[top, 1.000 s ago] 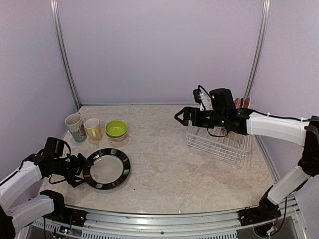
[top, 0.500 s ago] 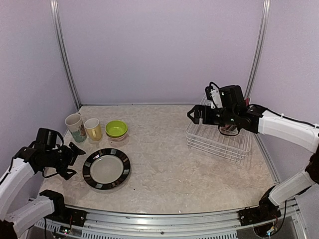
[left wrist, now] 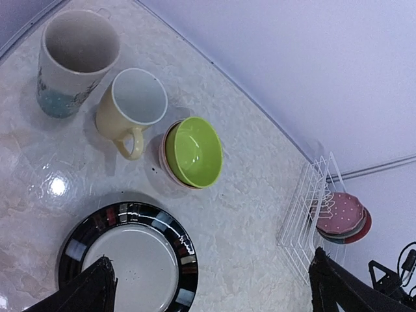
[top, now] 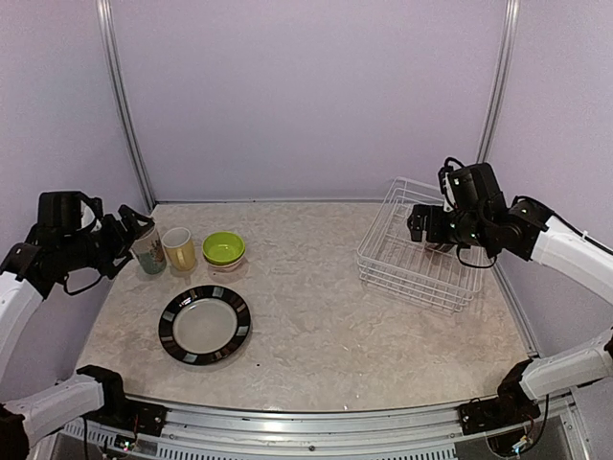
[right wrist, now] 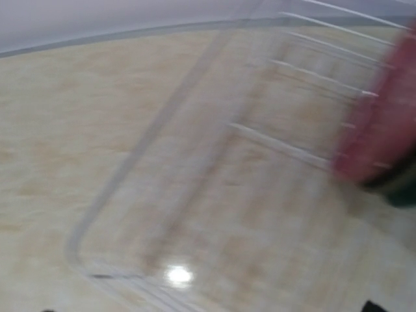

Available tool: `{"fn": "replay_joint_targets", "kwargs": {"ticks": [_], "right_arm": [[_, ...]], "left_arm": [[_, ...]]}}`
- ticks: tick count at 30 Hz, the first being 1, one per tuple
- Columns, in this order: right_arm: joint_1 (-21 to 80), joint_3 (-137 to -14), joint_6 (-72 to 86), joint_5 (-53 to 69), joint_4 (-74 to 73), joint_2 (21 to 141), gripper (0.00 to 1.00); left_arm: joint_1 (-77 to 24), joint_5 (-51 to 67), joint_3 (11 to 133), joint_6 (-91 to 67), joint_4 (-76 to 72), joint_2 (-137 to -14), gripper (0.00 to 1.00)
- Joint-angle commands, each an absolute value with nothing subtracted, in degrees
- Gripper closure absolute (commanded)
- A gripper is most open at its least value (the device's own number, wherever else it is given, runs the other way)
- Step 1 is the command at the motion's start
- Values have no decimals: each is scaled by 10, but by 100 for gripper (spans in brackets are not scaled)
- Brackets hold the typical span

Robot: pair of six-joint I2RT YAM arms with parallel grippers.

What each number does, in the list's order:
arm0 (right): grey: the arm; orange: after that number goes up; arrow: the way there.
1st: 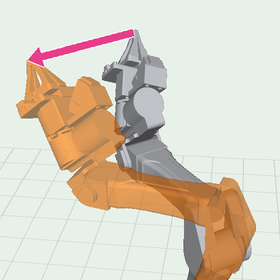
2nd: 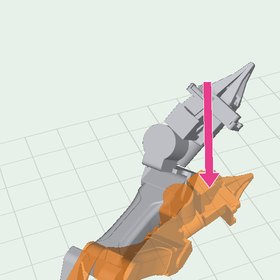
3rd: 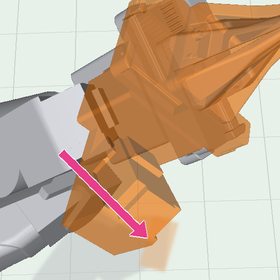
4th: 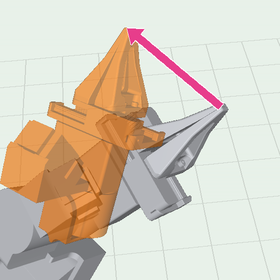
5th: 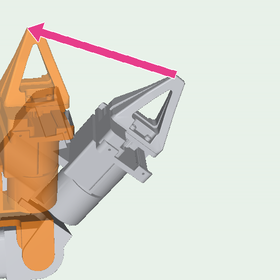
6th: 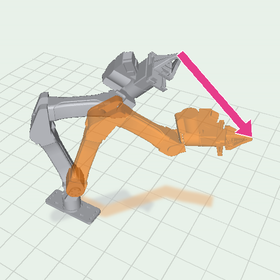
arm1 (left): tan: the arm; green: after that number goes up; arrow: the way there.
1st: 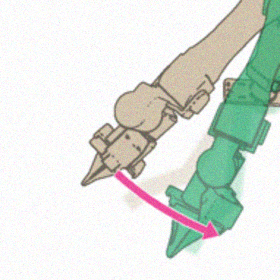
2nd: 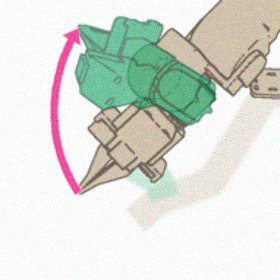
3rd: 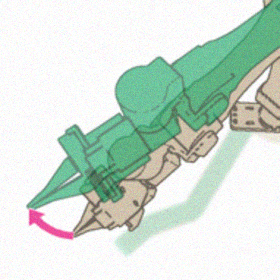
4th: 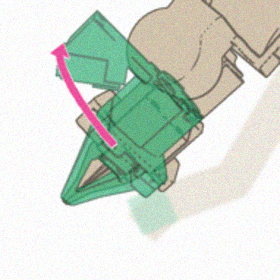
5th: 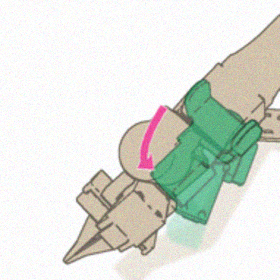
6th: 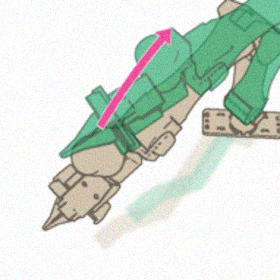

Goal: Unload the mixed dishes from the dish rack
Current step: Grab the plate from the dish rack.

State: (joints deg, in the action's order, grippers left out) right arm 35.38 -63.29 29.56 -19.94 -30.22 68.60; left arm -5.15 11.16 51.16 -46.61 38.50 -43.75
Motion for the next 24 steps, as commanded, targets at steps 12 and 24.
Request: {"fn": "replay_joint_targets", "kwargs": {"ticks": [12,24], "right_arm": [[313,-743,384,-369,-530,712,0],[296,-748,357,-429,-526,713,0]], "left_arm": [[-48,342,697,-343,273,-650,1],[-45,292,646,-248,234,-642,1]]}}
